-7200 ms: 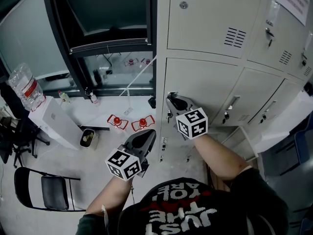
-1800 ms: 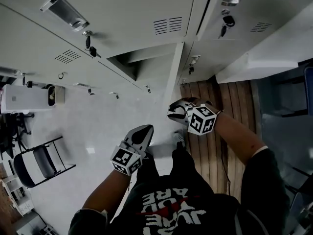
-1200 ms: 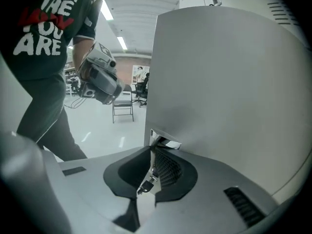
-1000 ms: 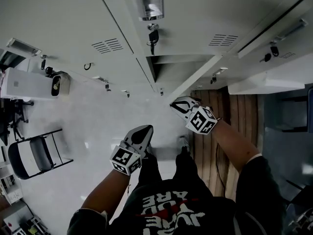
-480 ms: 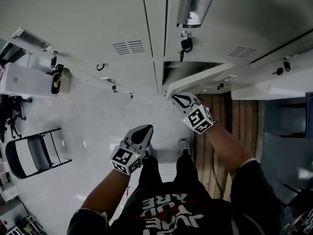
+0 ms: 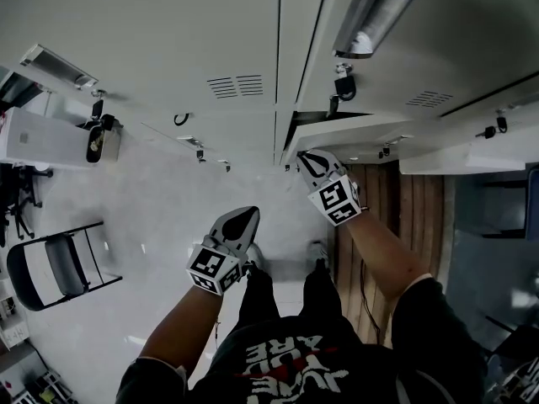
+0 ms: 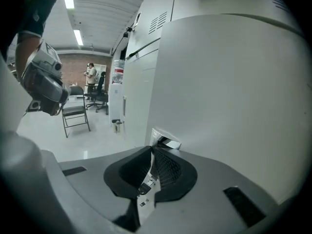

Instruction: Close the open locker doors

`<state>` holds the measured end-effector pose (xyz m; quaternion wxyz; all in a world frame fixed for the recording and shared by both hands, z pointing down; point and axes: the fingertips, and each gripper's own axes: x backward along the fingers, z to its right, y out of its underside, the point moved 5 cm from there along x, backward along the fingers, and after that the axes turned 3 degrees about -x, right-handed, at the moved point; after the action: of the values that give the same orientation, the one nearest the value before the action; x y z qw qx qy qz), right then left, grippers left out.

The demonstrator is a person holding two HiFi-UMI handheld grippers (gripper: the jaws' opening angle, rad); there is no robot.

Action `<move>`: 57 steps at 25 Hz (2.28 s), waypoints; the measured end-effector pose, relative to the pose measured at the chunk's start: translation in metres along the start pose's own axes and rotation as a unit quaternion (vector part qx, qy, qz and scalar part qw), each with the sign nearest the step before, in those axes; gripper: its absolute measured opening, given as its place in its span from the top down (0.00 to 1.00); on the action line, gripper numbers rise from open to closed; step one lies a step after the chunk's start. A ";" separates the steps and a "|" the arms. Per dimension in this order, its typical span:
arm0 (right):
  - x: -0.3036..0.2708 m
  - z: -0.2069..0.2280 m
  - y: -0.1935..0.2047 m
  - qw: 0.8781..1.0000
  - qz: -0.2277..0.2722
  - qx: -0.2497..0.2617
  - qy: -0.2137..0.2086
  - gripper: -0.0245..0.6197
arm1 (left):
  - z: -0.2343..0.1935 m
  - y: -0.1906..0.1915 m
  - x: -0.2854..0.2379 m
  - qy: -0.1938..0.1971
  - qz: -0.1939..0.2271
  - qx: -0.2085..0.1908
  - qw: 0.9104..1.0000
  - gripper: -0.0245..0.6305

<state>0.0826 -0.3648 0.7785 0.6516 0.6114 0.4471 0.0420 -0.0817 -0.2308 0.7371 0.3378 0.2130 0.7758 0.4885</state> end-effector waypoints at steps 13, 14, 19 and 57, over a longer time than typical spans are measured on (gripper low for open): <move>-0.020 0.016 -0.011 0.998 0.003 -0.028 0.053 0.88 | -0.015 0.004 0.009 -0.010 -0.002 0.017 1.000 0.95; -0.022 0.017 -0.011 0.998 0.003 -0.030 0.055 0.88 | -0.016 0.004 0.010 -0.011 -0.002 0.020 1.000 0.95; -0.027 0.019 -0.011 0.997 0.004 -0.050 0.063 0.88 | -0.016 0.008 0.014 -0.009 -0.006 0.020 1.000 0.95; -0.005 0.036 0.000 0.992 0.001 -0.108 0.066 0.90 | -0.001 0.008 0.018 -0.013 0.002 0.025 1.000 0.95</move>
<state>0.1025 -0.3956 0.7754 0.6830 0.5337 0.4812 0.1306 -0.0949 -0.2159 0.7382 0.3409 0.2295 0.7830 0.4670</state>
